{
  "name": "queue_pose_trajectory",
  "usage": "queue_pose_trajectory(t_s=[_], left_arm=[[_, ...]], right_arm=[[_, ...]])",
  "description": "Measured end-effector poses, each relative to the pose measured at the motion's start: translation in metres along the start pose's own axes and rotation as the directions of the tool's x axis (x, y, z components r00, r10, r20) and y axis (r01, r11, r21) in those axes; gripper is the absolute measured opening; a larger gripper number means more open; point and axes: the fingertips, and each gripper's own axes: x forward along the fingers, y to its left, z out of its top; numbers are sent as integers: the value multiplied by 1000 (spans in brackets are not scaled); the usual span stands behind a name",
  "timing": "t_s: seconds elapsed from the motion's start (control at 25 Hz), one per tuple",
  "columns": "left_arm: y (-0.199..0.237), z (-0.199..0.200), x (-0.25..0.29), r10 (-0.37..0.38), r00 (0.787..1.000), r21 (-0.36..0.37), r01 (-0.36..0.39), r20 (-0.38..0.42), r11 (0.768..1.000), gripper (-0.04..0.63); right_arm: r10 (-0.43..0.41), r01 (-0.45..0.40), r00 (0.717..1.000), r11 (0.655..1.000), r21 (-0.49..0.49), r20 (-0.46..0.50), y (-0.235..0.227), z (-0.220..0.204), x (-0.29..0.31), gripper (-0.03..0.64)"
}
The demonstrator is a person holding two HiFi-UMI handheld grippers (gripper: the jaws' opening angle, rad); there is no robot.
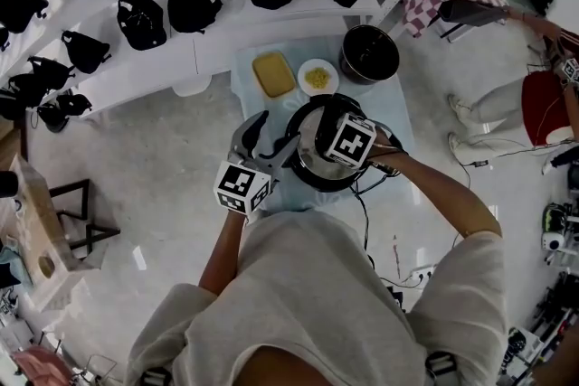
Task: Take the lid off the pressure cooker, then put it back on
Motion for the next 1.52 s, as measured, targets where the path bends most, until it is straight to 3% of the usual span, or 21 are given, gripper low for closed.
queue_pose_trajectory(t_s=[0.4,0.64,1.04,1.32,1.52], left_arm=[[2,9,0,-6,1000,18,6,18,1000,322],[-5,14,5,-33,999,32,33,19,999,322],[-37,16,40,-142,990,67,142,-2,988,322],[-86,11,79,-266,963,92,269,-36,959,322],[-130,3,104,-373,925,92,378,-67,921,322]], right_arm=[[7,-7,1000,1000,-9,-14,4,3,-21,270],[-37,37,999,999,-18,20,0,2,-43,270],[-93,78,993,981,179,79,-16,-48,-85,270],[-163,134,985,928,347,55,-23,-131,-112,270],[-211,166,977,843,512,32,-14,-202,-131,270]])
